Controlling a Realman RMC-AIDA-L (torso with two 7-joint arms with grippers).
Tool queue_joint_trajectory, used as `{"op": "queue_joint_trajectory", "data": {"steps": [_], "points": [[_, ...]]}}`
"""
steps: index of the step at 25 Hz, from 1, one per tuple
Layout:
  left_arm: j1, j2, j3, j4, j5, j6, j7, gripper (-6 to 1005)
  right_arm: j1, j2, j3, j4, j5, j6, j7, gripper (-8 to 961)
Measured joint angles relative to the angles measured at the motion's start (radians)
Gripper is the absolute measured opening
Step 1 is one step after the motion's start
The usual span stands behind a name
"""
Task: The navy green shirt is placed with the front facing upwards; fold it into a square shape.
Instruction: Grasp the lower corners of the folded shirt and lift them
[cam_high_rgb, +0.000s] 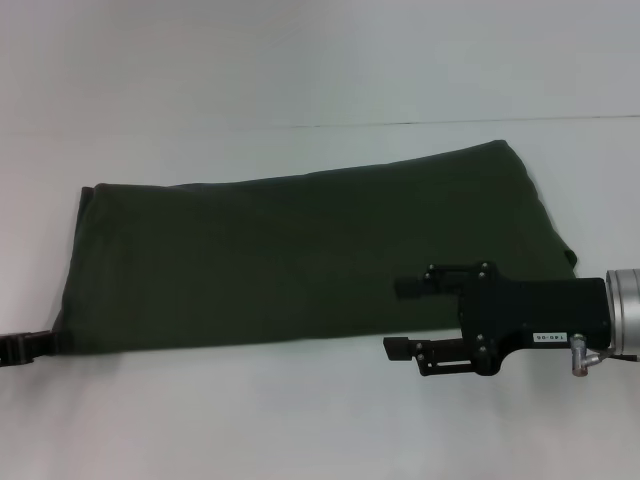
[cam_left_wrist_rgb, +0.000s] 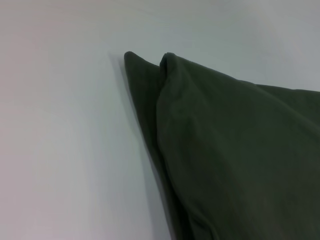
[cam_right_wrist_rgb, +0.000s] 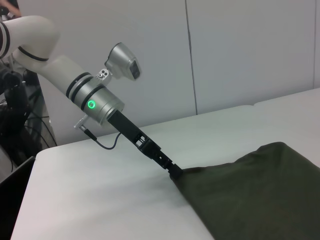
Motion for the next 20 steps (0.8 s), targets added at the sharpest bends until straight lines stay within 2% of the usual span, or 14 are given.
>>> {"op": "queue_joint_trajectory", "data": {"steps": [3, 11, 16, 20], "points": [[0.000, 0.000, 0.012, 0.000, 0.000, -0.003, 0.001, 386, -0.002, 0.000, 0.003, 0.000, 0.001, 0.000, 0.000, 795], [-0.002, -0.002, 0.024, -0.003, 0.001, -0.005, 0.002, 153, -0.006, 0.000, 0.007, 0.000, 0.002, -0.002, 0.000, 795], [-0.003, -0.002, 0.024, 0.000, 0.002, -0.007, 0.010, 48, -0.010, -0.003, 0.023, 0.000, 0.002, -0.006, 0.003, 794], [-0.011, 0.004, 0.015, 0.003, 0.000, 0.005, 0.009, 52, -0.024, -0.008, 0.065, -0.013, -0.003, 0.006, 0.045, 794]]}}
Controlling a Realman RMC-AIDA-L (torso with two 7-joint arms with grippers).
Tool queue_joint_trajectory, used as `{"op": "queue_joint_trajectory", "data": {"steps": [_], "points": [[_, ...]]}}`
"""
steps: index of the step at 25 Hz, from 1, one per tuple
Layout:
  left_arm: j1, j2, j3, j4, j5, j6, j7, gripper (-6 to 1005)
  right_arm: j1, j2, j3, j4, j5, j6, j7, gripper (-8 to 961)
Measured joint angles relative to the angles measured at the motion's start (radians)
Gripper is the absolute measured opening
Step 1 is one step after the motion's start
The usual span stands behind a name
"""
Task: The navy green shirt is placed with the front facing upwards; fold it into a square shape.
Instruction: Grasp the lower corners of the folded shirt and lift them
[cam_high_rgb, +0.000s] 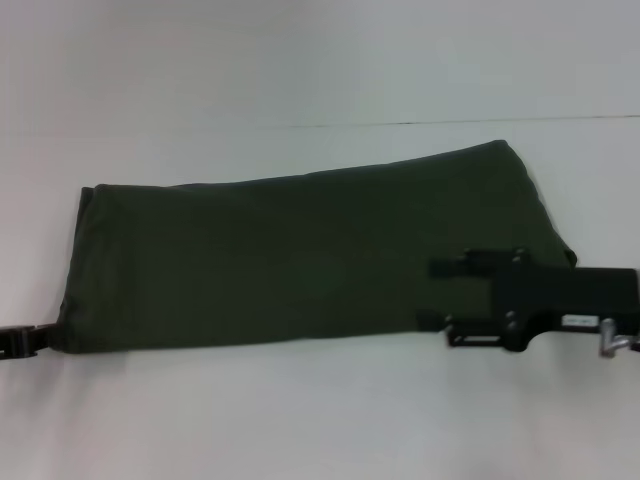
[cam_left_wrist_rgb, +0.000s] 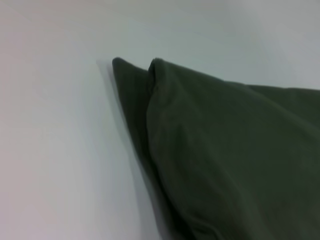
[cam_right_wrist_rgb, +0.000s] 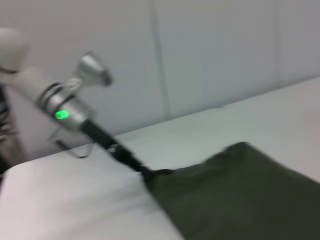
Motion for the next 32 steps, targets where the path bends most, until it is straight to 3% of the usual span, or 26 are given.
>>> {"op": "queue_joint_trajectory", "data": {"steps": [9, 15, 20, 25, 32], "points": [[-0.027, 0.007, 0.005, 0.003, -0.004, 0.030, -0.005, 33, -0.108, -0.019, 0.207, -0.086, -0.016, 0.076, 0.154, 795], [-0.042, 0.011, 0.000, 0.004, -0.016, 0.047, -0.007, 33, -0.151, -0.027, 0.245, -0.108, -0.132, 0.176, 0.245, 795], [-0.051, 0.015, -0.002, 0.005, -0.035, 0.056, -0.008, 33, -0.148, -0.013, 0.257, -0.106, -0.218, 0.244, 0.296, 795], [-0.054, 0.016, 0.001, 0.005, -0.036, 0.056, -0.009, 33, -0.141, -0.002, 0.257, -0.105, -0.227, 0.285, 0.328, 795], [-0.054, 0.017, -0.003, 0.004, -0.037, 0.056, -0.009, 33, -0.125, -0.003, 0.243, -0.096, -0.231, 0.304, 0.365, 795]]}}
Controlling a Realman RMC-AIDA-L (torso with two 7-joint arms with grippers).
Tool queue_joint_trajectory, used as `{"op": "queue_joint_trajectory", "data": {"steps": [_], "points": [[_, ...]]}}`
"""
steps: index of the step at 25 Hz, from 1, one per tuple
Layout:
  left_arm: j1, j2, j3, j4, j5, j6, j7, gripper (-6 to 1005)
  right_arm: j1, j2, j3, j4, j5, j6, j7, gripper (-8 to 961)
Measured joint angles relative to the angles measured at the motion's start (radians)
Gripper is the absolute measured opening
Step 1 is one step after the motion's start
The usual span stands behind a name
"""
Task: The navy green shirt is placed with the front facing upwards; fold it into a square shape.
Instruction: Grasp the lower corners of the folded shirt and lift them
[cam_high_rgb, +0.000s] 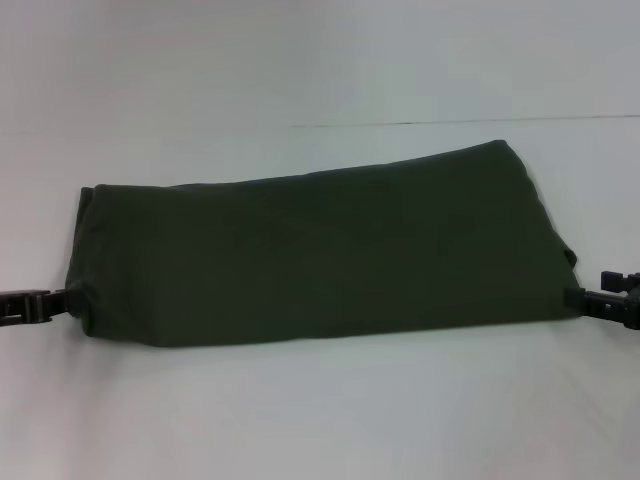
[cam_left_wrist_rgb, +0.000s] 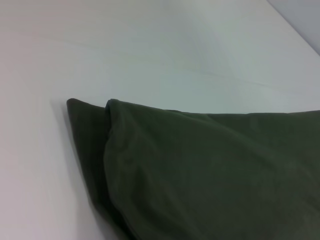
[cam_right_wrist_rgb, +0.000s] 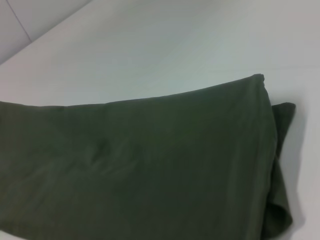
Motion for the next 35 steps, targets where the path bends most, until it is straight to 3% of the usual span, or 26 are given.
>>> {"op": "queue_joint_trajectory", "data": {"steps": [35], "points": [[-0.003, 0.000, -0.001, -0.001, -0.025, -0.004, 0.000, 33, 0.078, 0.004, -0.012, 0.059, -0.126, 0.067, 0.039, 795]]}}
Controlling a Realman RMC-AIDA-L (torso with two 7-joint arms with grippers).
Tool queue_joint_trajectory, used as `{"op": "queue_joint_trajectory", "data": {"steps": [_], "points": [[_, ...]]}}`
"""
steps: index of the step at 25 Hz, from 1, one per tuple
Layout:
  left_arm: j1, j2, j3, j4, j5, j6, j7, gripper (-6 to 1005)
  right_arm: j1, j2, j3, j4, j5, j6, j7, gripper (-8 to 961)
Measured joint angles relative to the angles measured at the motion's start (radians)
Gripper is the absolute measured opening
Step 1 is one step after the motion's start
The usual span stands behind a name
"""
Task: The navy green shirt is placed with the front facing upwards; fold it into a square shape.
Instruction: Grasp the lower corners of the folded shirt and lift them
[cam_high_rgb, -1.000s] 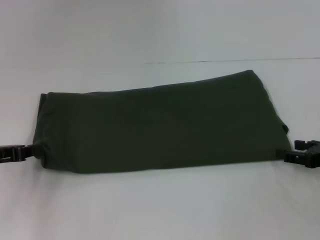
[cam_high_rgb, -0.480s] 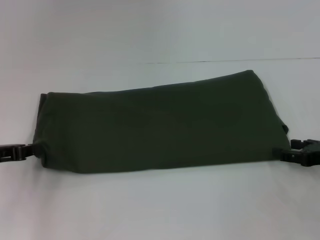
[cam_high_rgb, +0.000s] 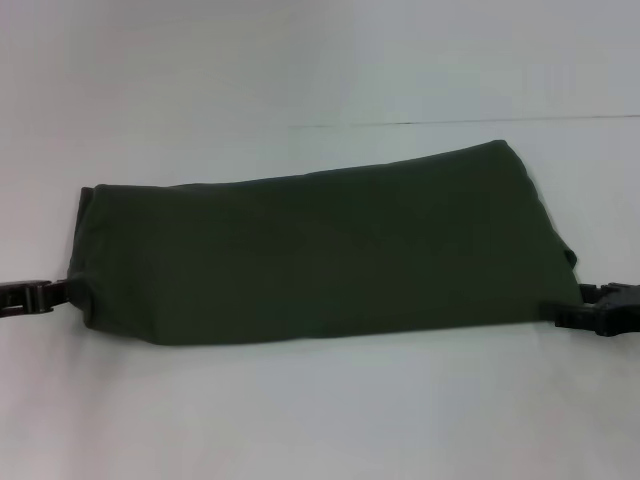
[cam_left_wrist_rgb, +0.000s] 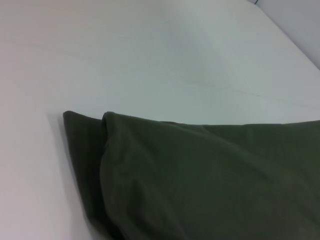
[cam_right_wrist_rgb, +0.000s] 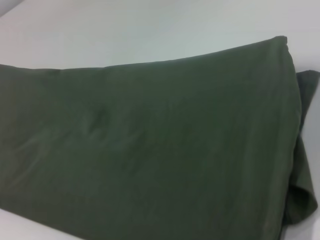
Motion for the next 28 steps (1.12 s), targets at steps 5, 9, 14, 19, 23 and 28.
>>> {"op": "queue_joint_trajectory", "data": {"steps": [5, 9, 14, 19, 23, 28], "points": [[-0.002, 0.000, 0.000, -0.001, -0.001, -0.004, 0.000, 33, 0.004, 0.000, 0.000, 0.000, 0.000, 0.000, 0.000, 789], [-0.004, 0.000, 0.000, -0.002, -0.001, -0.004, 0.000, 34, 0.008, 0.000, -0.004, 0.000, 0.000, -0.006, 0.001, 769], [-0.008, 0.000, 0.000, -0.003, -0.001, -0.005, 0.000, 34, 0.011, -0.002, -0.025, 0.000, 0.000, -0.001, 0.009, 596], [-0.010, 0.000, 0.001, -0.004, -0.001, -0.005, 0.000, 34, 0.011, -0.002, -0.039, 0.000, 0.000, 0.008, 0.015, 389], [-0.010, 0.000, 0.001, -0.003, -0.001, -0.005, 0.000, 34, 0.011, -0.002, -0.040, 0.000, 0.000, 0.012, 0.015, 258], [-0.010, 0.000, 0.002, -0.004, -0.001, -0.005, 0.000, 34, 0.008, 0.000, -0.038, -0.003, 0.000, 0.015, 0.016, 111]]}}
